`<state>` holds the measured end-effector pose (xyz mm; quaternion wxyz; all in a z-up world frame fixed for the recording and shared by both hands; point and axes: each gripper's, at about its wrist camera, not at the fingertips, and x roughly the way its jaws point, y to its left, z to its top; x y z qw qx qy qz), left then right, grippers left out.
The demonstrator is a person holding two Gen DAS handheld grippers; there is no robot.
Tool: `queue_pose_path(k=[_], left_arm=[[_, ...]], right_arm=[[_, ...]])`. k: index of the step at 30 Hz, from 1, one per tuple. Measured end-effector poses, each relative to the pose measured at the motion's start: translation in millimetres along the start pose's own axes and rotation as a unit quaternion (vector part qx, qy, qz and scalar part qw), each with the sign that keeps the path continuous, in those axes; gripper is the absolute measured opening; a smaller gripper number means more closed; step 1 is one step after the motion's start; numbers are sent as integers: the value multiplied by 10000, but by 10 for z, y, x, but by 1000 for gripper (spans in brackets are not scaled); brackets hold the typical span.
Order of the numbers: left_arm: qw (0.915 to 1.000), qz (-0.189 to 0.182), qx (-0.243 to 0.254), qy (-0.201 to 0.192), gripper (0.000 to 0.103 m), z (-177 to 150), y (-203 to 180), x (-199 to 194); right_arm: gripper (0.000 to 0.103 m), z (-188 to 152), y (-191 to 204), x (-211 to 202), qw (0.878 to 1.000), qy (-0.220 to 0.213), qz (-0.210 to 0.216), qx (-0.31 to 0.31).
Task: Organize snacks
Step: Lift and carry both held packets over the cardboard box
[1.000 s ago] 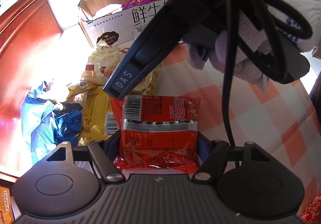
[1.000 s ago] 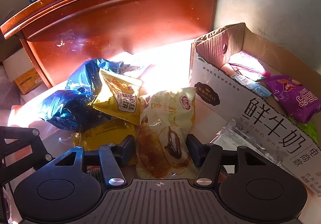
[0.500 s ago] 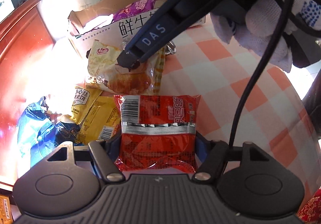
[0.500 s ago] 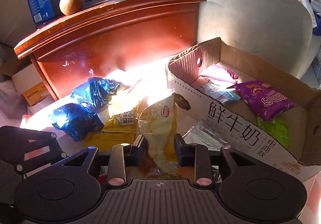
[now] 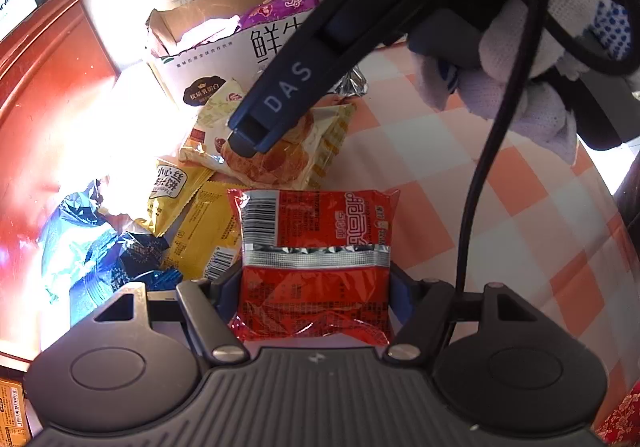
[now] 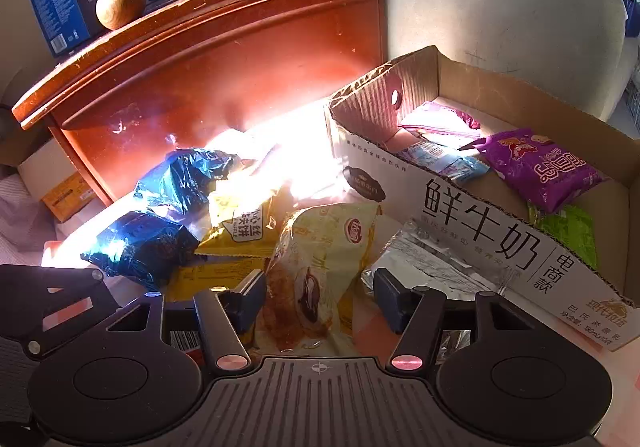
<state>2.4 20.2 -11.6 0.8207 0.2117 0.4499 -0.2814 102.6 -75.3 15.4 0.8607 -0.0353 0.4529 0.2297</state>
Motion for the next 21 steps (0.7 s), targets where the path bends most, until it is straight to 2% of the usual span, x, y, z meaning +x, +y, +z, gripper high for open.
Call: queue_pose_path(k=[6, 8, 11, 14, 21], left_arm=[[10000, 23, 4, -5, 70, -27, 9, -19], [10000, 32, 9, -7, 70, -36, 0, -34], [10000, 28, -11, -9, 70, -43, -2, -45], [10000, 61, -29, -38, 70, -16, 14, -27], [9996, 109, -79, -259, 69, 79, 14, -118]], right_arm=[[59, -50, 62, 273, 9992, 366, -77, 141], [61, -77, 58, 316, 9991, 346, -126, 193], [58, -61, 56, 309, 9991, 342, -149, 212], [49, -36, 19, 242, 9992, 253, -165, 267], [47, 58, -9, -122, 9993, -260, -201, 183]])
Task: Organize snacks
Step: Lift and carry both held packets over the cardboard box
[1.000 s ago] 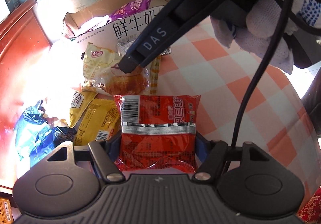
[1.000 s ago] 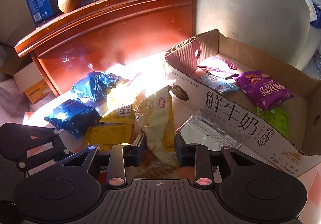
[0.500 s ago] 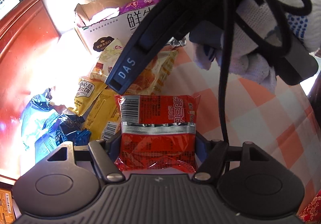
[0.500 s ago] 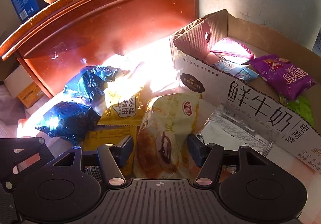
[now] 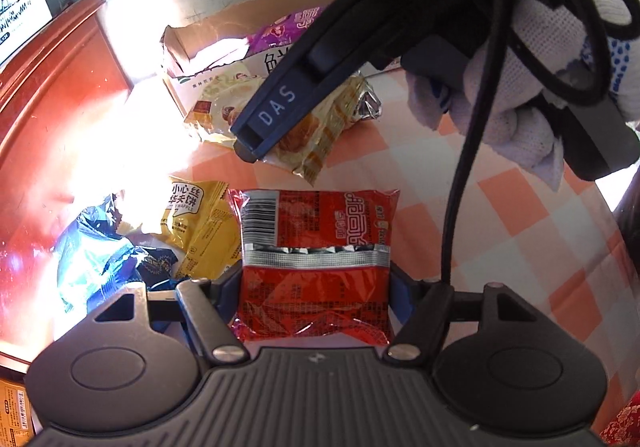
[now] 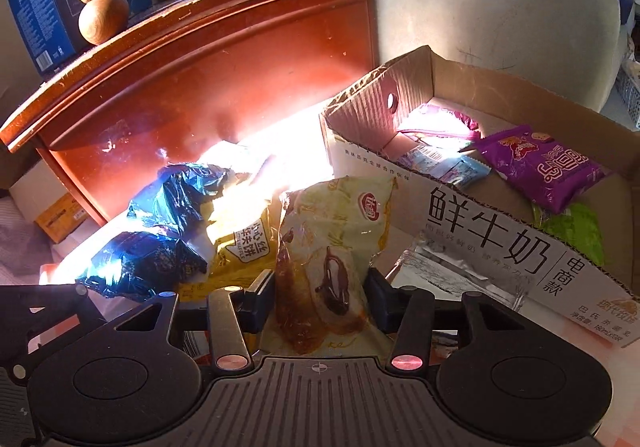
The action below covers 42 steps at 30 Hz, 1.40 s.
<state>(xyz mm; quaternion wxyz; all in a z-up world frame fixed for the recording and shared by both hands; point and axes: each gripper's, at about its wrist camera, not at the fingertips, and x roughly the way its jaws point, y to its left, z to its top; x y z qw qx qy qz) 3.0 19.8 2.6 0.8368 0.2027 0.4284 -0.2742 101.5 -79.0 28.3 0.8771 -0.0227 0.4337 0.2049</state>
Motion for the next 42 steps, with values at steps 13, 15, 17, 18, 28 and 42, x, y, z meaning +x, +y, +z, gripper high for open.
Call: queue_pose_path(k=[13, 15, 17, 18, 28, 42], left_arm=[[9993, 171, -191, -286, 69, 213, 100, -66], [9989, 227, -254, -329, 69, 255, 127, -71], [9983, 286, -319, -384, 69, 299, 143, -80], [9980, 319, -353, -412, 69, 323, 150, -87], [9905, 827, -803, -753, 69, 582, 329, -153], [9848, 1058, -732, -1165, 69, 965, 218, -160]], right_arm=[[47, 56, -198, -606, 9967, -748, -310, -78], [47, 52, -221, -626, 9965, -768, -337, -47], [47, 31, -288, -677, 9957, -812, -436, -14], [47, 16, -311, -704, 9955, -825, -463, -13], [47, -28, -402, -922, 9927, -1032, -628, -29], [47, -97, -551, -1134, 9896, -1189, -801, 71]])
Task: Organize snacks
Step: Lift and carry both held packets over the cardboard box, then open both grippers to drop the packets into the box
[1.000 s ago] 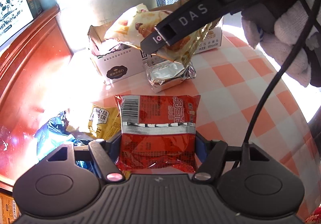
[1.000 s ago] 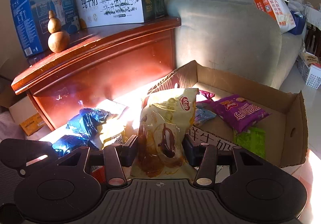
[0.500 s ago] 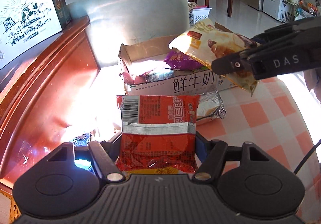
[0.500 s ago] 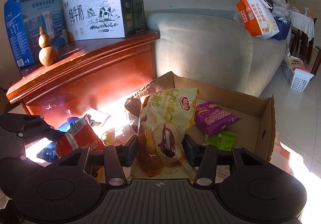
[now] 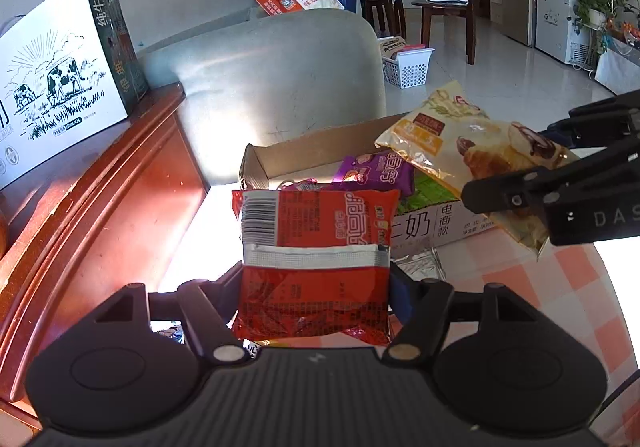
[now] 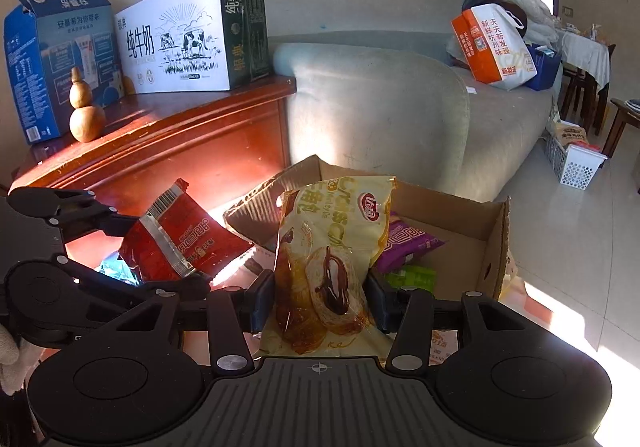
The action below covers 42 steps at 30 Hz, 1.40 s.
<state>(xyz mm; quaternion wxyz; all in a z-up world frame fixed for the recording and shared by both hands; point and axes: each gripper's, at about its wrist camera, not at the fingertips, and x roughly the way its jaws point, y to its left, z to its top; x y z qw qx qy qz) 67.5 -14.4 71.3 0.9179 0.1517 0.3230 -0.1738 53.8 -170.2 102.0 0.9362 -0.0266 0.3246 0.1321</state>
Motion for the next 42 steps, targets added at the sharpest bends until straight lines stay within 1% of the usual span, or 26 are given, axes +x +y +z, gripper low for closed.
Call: queue_pose_path(k=[2, 5, 8, 11, 18, 23, 29, 38, 41, 42], left_arm=[[10000, 54, -31, -74, 69, 48, 3, 3], [9995, 229, 1, -226, 69, 134, -5, 12], [9992, 264, -59, -306, 69, 207, 15, 32], [9987, 316, -15, -397, 69, 261, 2, 38], [9983, 275, 49, -512, 69, 396, -29, 88], [9981, 283, -67, -547, 69, 506, 30, 172], [9980, 232, -243, -530, 69, 629, 67, 325], [9975, 19, -582, -407, 70, 793, 68, 685], [9970, -85, -693, -349, 74, 811, 72, 848], [9965, -96, -775, -298, 81, 807, 81, 910]], right_arm=[[47, 12, -34, -37, 10000, -47, -31, 30], [47, 35, -78, -84, 9999, -126, -77, 65], [47, 63, -116, -136, 9997, -220, -98, 103], [47, 99, -146, -177, 9994, -308, -110, 139], [47, 165, -190, -213, 9986, -454, -176, 202], [47, 228, -255, -210, 9978, -543, -225, 321], [47, 302, -369, -109, 9960, -561, -312, 629], [47, 385, -579, 251, 9900, -451, -526, 1228], [49, 351, -658, 412, 9854, -405, -691, 1502], [51, 341, -673, 468, 9848, -336, -747, 1533]])
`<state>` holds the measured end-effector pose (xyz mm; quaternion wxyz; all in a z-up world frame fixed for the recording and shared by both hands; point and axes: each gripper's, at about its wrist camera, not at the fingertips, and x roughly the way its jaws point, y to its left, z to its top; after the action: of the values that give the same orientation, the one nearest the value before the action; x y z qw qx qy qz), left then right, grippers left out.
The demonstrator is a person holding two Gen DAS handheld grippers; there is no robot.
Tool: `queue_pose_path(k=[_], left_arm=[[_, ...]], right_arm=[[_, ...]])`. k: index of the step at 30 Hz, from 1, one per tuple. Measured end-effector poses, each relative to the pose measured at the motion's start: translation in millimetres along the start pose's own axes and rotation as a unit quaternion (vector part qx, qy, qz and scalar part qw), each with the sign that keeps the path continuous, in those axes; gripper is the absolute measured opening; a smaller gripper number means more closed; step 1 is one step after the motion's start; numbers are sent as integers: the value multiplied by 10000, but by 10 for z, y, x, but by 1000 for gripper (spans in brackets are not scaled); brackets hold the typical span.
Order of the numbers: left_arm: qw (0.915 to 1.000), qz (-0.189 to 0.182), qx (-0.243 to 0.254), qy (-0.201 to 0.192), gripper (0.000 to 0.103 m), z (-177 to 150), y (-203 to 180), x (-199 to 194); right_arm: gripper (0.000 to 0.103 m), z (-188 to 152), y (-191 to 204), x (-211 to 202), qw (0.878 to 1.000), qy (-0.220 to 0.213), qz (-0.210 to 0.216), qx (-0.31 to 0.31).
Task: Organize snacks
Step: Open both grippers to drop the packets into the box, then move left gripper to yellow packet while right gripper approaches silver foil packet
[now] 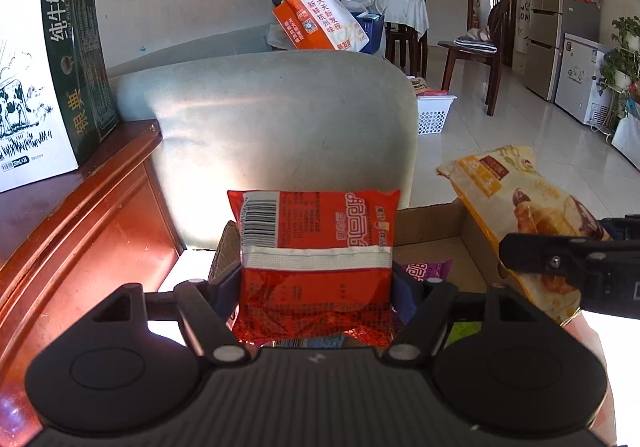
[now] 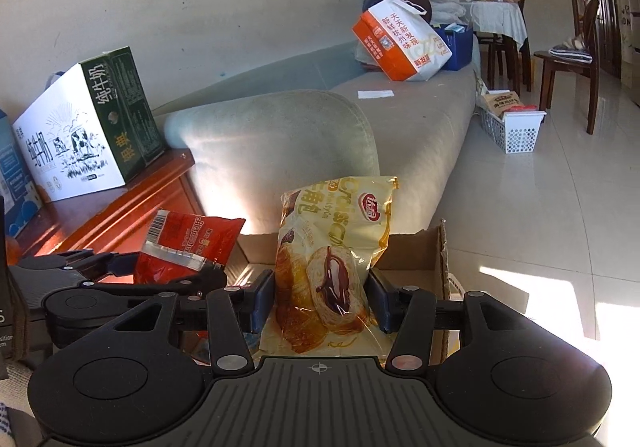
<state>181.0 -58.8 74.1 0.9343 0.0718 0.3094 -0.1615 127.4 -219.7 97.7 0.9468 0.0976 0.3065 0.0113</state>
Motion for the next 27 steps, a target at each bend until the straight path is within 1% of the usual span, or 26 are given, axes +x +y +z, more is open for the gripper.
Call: queue_pose_path(k=[1, 2, 3, 6, 8, 13, 15, 18, 24, 27], left_arm=[[10000, -5, -64, 20, 84, -11, 9, 35], [9999, -16, -96, 29, 86, -21, 15, 52], [9999, -23, -97, 68, 86, -25, 23, 62], [9999, -4, -120, 64, 88, -11, 46, 13], [9998, -2, -193, 8, 91, 4, 84, -47], [9995, -9, -308, 60, 91, 15, 191, -169], [9997, -2, -244, 101, 92, -8, 194, -216], [9997, -11, -88, 211, 93, -78, 194, -293], [9988, 13, 249, 411, 94, -264, 223, -405], [9980, 6, 323, 542, 94, -379, 290, -455]], right_arm=[[53, -11, -10, 50, 9999, 47, -103, 47], [60, -19, -23, 74, 9998, 53, -167, 106], [63, -24, -47, 87, 9996, 35, -170, 207], [67, -13, -84, 70, 9992, 45, -55, 398], [68, -16, -80, 39, 9992, 11, -49, 407], [70, -23, -43, 0, 9993, 96, 56, 359], [72, -34, -27, -4, 9992, 170, 136, 336], [73, -76, -1, -11, 9984, 319, 337, 317], [73, -200, 157, -56, 9967, 523, 613, -109], [73, -272, 217, -68, 9943, 656, 779, -324]])
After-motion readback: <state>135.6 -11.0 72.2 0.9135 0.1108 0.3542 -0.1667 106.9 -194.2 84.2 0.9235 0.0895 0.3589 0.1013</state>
